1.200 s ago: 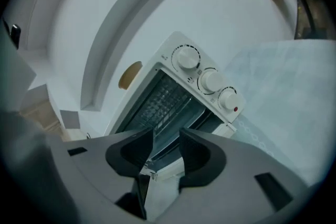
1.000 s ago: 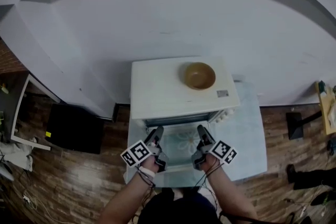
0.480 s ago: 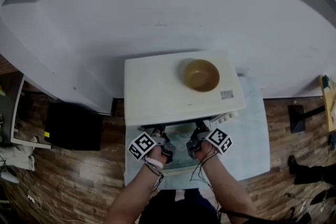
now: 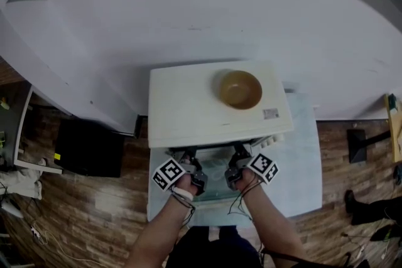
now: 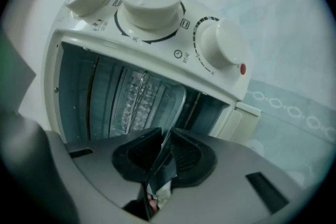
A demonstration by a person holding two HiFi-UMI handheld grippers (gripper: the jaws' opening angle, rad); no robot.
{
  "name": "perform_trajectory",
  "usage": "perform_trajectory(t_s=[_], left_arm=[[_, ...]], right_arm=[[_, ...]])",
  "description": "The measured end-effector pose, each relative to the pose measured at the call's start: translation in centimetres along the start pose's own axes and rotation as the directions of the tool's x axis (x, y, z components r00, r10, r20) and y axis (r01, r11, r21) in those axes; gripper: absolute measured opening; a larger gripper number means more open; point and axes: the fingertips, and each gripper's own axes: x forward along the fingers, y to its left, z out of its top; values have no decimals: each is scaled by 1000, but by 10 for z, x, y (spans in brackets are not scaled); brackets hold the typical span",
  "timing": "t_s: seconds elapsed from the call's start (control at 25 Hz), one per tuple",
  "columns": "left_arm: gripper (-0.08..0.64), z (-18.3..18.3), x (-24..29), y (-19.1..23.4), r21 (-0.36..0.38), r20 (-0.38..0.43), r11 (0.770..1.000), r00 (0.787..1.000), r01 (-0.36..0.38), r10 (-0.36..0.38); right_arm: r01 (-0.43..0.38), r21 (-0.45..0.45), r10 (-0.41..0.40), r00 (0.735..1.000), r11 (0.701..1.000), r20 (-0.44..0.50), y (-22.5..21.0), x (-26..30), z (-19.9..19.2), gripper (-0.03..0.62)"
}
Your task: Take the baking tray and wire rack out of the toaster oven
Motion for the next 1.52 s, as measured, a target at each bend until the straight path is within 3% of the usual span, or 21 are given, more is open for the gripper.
perform_trajectory(t_s=[0.6,0.84,0.96,1.12,1.28,1.36,1.52], left_arm=[[67,-41,-60,8,-6,-29,999,999,-42,42],[159,-20,-85,14,32,22,996,996,-87,86],[172,-3,-95,18,98,29,989,994,-109,107],[172,0,-96,16,305,-81,949,991,-75,105],[147,-8,-100,15,479,-201,878,971,-16,128],[150,-11,-103,16,512,-230,859,964,2,135],[151,-16,-111,14,518,-255,855,959,27,124]], right_arm=[[18,10,-17,997,1000,-78,-14,-67,-30,55],[25,4,-24,994,1000,-105,-18,-83,-38,54],[16,1,-16,994,1000,-111,-18,-91,-40,52],[19,19,-16,991,1000,-129,-17,-103,-46,51],[-13,1,13,991,1000,-136,-16,-109,-47,46],[-28,-16,25,990,999,-139,-16,-111,-47,47],[-20,-17,18,989,1000,-145,-17,-120,-50,46]])
